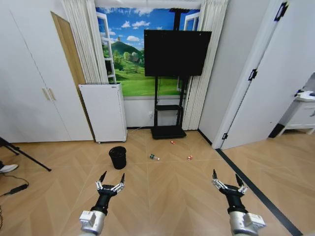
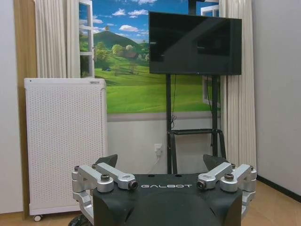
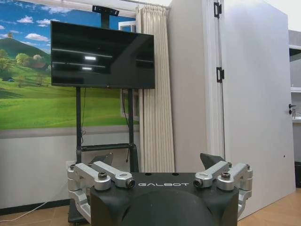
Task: Pick up the trash bin and place the garbage on the floor into it.
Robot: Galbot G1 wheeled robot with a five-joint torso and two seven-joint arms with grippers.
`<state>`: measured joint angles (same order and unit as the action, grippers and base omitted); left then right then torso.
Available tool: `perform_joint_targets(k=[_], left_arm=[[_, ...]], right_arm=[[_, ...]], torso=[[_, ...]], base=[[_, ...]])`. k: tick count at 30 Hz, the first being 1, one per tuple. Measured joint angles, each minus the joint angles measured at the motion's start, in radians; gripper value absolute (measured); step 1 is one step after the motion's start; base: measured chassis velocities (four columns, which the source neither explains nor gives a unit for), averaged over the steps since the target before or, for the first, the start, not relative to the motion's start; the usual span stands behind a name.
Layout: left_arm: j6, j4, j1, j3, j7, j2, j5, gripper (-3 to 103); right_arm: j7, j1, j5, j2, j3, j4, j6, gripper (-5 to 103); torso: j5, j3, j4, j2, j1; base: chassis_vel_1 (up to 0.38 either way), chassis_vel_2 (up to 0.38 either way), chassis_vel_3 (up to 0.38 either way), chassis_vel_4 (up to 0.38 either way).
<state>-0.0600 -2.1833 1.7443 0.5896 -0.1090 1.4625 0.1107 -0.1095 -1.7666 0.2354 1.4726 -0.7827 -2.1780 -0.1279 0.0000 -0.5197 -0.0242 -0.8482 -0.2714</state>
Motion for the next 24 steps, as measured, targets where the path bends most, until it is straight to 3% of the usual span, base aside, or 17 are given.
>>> perform_joint_targets(k=[24], left_arm=[[0.015,-0.007,0.010,0.008,0.017,-0.001,0.004,99]], right_arm=[[0.020,-0.012,-0.009,0.012,0.009,-0.010,0.036,100]], torso=[[0.0000,0.000,0.0000,0.000,0.000]], base=[[0.000,0.000,0.000,0.000]])
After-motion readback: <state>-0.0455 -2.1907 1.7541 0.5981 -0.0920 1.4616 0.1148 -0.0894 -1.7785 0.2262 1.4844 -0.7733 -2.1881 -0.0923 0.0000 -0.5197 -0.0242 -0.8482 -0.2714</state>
